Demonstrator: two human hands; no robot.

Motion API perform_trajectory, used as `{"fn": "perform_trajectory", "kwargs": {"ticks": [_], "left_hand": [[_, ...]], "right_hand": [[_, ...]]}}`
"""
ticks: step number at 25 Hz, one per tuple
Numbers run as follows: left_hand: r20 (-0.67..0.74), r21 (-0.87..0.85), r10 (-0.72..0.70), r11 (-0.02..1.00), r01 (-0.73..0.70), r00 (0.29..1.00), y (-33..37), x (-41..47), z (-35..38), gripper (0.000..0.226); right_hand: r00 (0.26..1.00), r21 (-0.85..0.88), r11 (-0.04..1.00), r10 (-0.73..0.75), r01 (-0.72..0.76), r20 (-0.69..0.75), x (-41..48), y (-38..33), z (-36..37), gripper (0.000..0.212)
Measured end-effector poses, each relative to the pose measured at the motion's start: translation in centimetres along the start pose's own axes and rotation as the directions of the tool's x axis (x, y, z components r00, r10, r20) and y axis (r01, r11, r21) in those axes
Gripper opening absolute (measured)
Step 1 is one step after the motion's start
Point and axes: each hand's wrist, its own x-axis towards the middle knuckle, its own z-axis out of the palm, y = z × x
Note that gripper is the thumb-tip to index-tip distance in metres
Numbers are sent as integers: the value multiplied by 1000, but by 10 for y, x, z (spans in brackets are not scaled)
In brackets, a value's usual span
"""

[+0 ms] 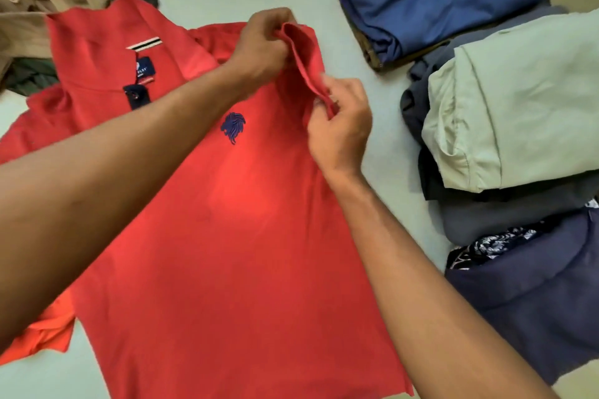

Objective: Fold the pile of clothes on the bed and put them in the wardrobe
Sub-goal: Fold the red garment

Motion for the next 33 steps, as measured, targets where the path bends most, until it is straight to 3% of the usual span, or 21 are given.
{"fn": "perform_trajectory", "kwargs": {"ticks": [3, 6, 7, 9, 11, 14, 16, 19, 21, 23, 25, 29, 33], "left_hand": [[-146, -319, -279, 922, 222, 949, -33, -17, -37, 29], [-141, -505, -377, 823, 261, 916, -51, -24, -48, 16], [-158, -455, -330, 861, 228, 931, -51, -25, -51, 8], [-135, 35, -99, 994, 105, 986, -55, -23, -54, 32], [-65, 414, 89, 908, -54, 994, -51, -24, -49, 49], [-181, 491, 182, 868, -71, 967, -42, -26, -50, 51], [-182, 623, 270, 775, -101, 945, -50, -30, -54, 49], [71, 818, 476, 475, -324, 877, -71, -50, -49, 46], [246, 793, 485, 397, -461, 840, -81, -73, -34, 44], [338, 754, 421, 415, -510, 842, -95, -104, -15, 47], [359, 767, 318, 435, -472, 877, -111, -144, 10, 57], [184, 751, 193, 605, -264, 964, -122, -219, 60, 61], [42, 660, 89, 745, -94, 995, -117, -268, 101, 62]], "right_hand": [[943, -173, 957, -176, 231, 284, -34, -1, 31, 44], [904, -314, 903, -155, 294, 399, -52, -1, 50, 39], [896, -337, 891, -147, 304, 420, -53, -2, 53, 38], [861, -337, 882, -134, 329, 490, -50, -4, 50, 38], [818, -296, 883, -151, 364, 555, -46, -6, 39, 37], [853, -343, 857, -188, 385, 488, -43, -1, 20, 27], [854, -354, 861, -159, 366, 496, -44, 3, 7, 26], [901, -273, 923, -142, 270, 411, -58, 8, -25, 23], [952, -297, 946, -37, 132, 305, -80, 18, -59, 25], [943, -357, 933, 149, -35, 296, -114, 29, -96, 35], [881, -405, 887, 361, -222, 307, -157, 38, -133, 43], [758, -513, 763, 584, -392, 289, -234, 44, -192, 31], [653, -568, 658, 713, -495, 257, -269, 52, -217, 20]]}}
